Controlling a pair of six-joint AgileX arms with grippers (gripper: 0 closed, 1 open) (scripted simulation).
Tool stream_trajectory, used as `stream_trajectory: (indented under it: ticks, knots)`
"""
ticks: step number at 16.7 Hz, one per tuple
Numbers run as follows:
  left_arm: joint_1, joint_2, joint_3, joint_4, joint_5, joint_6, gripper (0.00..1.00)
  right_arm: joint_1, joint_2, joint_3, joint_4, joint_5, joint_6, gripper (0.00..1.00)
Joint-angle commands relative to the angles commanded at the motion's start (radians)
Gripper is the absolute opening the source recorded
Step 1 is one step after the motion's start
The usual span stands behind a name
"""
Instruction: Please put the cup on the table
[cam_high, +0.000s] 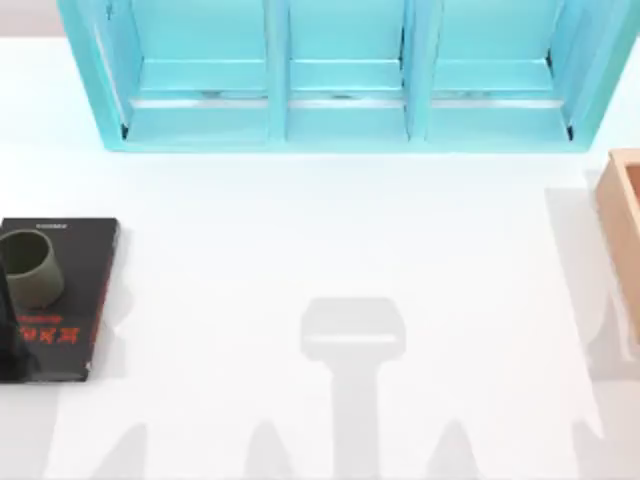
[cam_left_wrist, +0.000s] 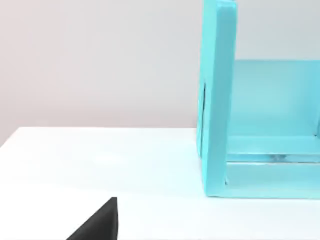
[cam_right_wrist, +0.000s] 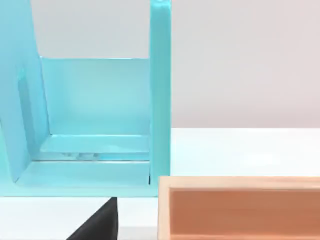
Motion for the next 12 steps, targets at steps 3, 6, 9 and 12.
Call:
stream_trajectory:
  ticks: [3, 6, 9, 12]
  knots:
    - [-0.001, 0.011, 0.01, -0.01, 0.0, 0.0, 1.0, 0.0, 0.0, 0.0, 0.0, 0.0, 0.0, 1.0]
    - [-0.006, 0.106, 0.102, -0.096, 0.0, -0.004, 1.0, 0.0, 0.0, 0.0, 0.0, 0.0, 0.0, 1.0]
    - [-0.015, 0.296, 0.283, -0.251, 0.0, -0.011, 1.0, 0.0, 0.0, 0.0, 0.0, 0.0, 0.0, 1.0]
    - [-0.026, 0.564, 0.525, -0.446, 0.0, -0.02, 1.0, 0.0, 0.0, 0.0, 0.0, 0.0, 0.0, 1.0]
